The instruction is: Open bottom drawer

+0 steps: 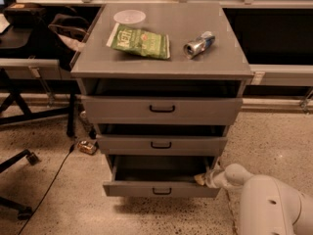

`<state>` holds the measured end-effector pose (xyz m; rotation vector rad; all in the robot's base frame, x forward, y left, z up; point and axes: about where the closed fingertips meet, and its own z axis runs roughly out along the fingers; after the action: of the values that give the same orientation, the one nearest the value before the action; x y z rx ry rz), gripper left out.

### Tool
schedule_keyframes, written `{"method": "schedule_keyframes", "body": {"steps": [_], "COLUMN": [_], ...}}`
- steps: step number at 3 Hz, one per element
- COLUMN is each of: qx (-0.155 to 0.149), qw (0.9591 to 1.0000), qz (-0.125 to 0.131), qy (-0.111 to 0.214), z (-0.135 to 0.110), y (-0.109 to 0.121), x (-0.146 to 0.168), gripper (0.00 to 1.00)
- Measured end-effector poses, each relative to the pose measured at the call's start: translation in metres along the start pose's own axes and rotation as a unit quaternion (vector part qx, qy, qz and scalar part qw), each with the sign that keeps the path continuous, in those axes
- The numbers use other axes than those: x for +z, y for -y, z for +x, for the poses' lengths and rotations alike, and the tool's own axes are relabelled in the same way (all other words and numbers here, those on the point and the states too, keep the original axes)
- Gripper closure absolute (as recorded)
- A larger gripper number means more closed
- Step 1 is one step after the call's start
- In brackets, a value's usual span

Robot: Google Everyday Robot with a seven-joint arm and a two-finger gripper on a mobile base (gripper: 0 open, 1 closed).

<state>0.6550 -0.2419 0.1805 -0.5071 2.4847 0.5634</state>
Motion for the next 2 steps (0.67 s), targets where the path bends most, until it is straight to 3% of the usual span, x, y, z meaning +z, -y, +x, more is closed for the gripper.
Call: {"method": "schedule_keyframes", "body": {"steps": [1,2], "qx": [0.0,-0.024], "qw": [1.0,0.999], "qz": [0.0,-0.037], "qy": [0.0,-0.013], "z": [-0.001,0.022], "y": [0.0,-0.007], "x": [-0.001,-0.019], "gripper": [1.0,1.0]}}
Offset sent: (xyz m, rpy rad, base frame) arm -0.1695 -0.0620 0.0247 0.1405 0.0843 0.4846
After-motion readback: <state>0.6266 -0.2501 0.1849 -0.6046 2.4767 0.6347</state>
